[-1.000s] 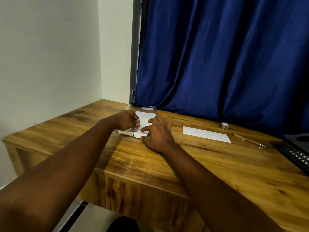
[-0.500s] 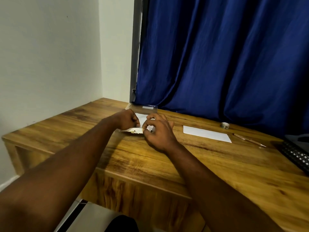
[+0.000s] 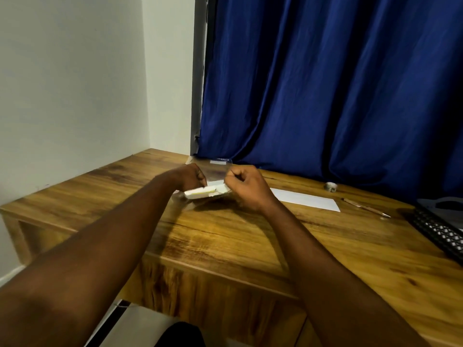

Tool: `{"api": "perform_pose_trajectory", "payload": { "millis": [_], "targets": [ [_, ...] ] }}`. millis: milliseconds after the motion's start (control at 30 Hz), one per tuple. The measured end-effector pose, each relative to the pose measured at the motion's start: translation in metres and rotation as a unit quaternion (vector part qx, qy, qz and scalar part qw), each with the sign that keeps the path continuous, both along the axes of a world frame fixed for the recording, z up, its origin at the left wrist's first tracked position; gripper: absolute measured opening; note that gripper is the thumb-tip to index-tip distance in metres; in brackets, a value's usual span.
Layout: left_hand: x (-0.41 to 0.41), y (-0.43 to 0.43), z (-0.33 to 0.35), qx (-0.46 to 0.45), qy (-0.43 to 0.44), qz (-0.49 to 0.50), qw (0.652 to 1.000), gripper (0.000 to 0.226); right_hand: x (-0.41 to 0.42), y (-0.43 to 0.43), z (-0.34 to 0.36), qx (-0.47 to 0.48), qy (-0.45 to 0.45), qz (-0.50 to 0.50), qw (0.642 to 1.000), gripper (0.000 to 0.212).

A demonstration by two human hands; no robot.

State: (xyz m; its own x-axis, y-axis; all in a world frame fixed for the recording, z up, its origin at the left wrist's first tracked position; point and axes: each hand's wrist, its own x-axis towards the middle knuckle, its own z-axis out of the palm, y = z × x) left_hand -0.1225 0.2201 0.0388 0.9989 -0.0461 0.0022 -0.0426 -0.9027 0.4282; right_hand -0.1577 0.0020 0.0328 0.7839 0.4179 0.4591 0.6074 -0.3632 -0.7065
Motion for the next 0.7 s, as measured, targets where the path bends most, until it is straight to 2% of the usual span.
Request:
{"api": "perform_pose_trajectory", "payload": {
  "millis": [67, 167, 300, 400, 467, 567, 667, 700],
  "targets": [
    [-0.007, -0.007, 0.007, 0.019, 0.005, 0.008, 1.000, 0.027, -0.001, -0.003, 0.012, 0.057, -0.002, 0.001, 0.998, 0.040],
    [-0.023, -0.017, 0.014, 0.073, -0.002, -0.001, 0.997, 0.039, -0.005, -0.006, 0.028, 0.141, -0.002, 0.016, 0.990, 0.023],
    [-0.033, -0.025, 0.014, 0.031, -0.024, -0.007, 0.999, 0.039, -0.006, -0.011, 0.039, 0.209, 0.012, 0.011, 0.978, 0.031],
    [-0.034, -0.025, 0.012, 0.005, -0.038, -0.022, 0.999, 0.045, -0.009, -0.014, 0.045, 0.279, 0.030, -0.007, 0.960, 0.017],
    [-0.026, -0.021, 0.005, 0.017, -0.036, -0.015, 0.999, 0.049, -0.011, -0.017, 0.050, 0.336, 0.044, -0.030, 0.940, 0.016],
    [-0.016, -0.016, -0.003, 0.012, -0.012, 0.014, 1.000, 0.043, -0.005, -0.026, 0.056, 0.425, 0.072, -0.083, 0.898, 0.027],
    [-0.002, -0.008, -0.010, -0.118, 0.023, 0.076, 0.990, 0.037, 0.006, -0.040, 0.061, 0.495, 0.102, -0.135, 0.852, 0.026],
    [-0.004, -0.012, -0.010, -0.130, 0.026, 0.087, 0.987, 0.034, 0.011, -0.044, 0.061, 0.510, 0.113, -0.151, 0.839, 0.023]
  ]
}}
